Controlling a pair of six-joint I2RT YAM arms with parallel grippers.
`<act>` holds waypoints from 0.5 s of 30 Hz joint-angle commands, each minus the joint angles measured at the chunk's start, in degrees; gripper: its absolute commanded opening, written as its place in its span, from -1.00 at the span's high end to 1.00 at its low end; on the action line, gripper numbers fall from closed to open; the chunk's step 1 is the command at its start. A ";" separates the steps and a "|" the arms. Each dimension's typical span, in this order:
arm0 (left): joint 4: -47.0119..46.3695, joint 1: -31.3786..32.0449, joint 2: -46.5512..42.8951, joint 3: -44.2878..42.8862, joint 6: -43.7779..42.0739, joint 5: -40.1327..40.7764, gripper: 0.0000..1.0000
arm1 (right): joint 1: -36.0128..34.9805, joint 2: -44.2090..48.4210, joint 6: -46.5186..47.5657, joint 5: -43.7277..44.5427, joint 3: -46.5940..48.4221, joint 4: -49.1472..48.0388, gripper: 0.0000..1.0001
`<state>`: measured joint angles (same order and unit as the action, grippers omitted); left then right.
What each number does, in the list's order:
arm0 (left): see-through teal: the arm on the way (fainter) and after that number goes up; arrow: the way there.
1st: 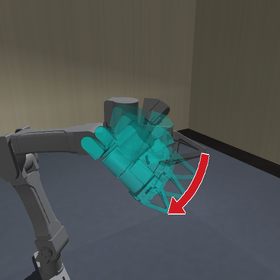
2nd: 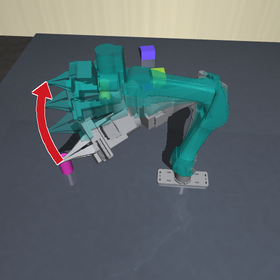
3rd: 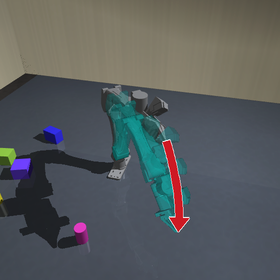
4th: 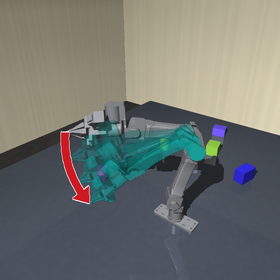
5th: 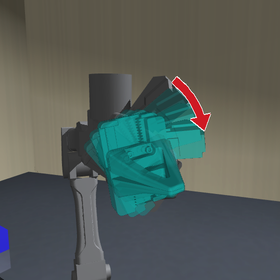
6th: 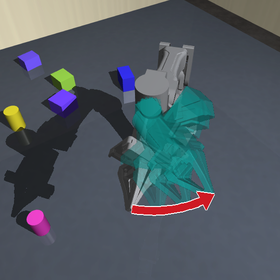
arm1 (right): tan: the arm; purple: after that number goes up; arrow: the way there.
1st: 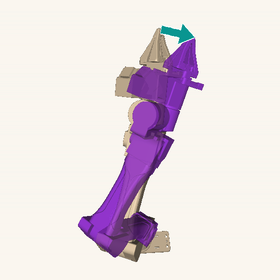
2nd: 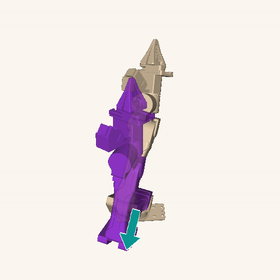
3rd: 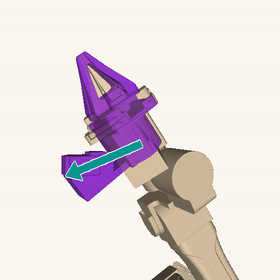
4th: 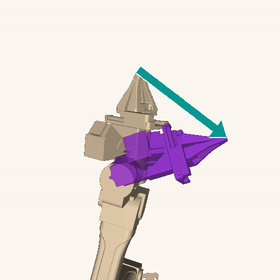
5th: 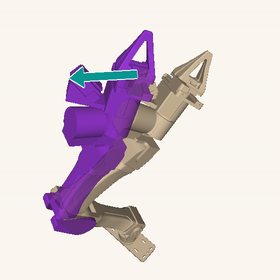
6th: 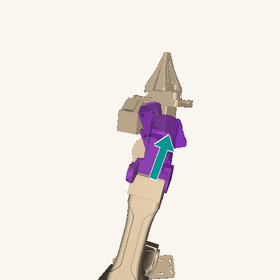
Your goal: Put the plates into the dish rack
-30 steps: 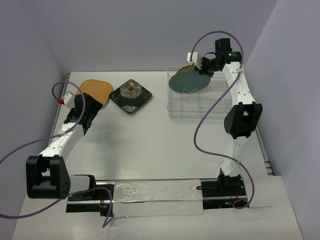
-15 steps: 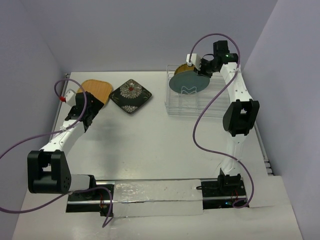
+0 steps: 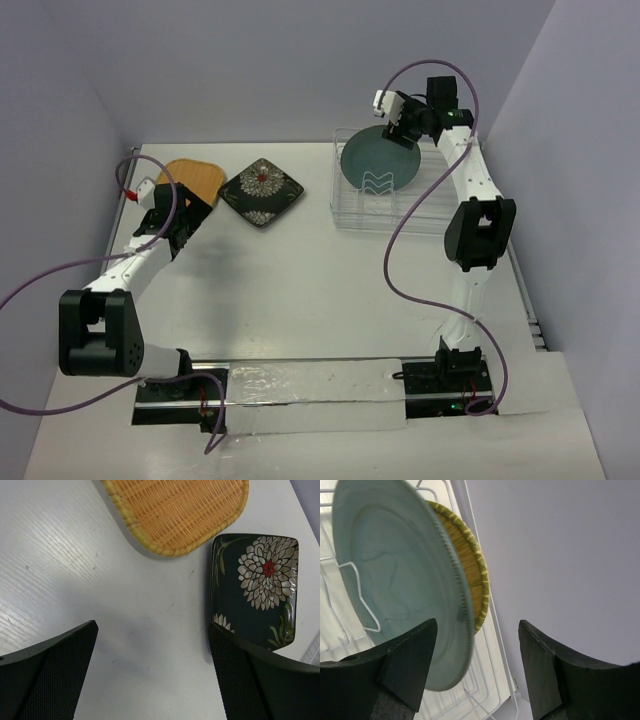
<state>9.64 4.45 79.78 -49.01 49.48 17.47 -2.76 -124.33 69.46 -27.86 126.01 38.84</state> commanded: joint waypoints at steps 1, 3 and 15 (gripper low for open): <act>-3.22 0.21 0.23 -2.60 -1.01 -1.93 -0.99 | -0.31 -0.61 -4.70 1.10 -0.62 -7.24 -0.55; -3.05 0.21 0.17 -2.75 -0.97 -2.22 -0.99 | -0.42 -0.35 -5.52 0.65 -0.47 -7.72 -0.63; -6.93 0.21 2.71 -3.94 -0.23 -8.27 -0.99 | -2.33 12.11 -19.68 -5.81 -2.32 -9.33 -0.99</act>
<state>7.86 4.45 80.49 -50.18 48.86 12.90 -3.56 -122.43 57.16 -29.52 124.73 32.99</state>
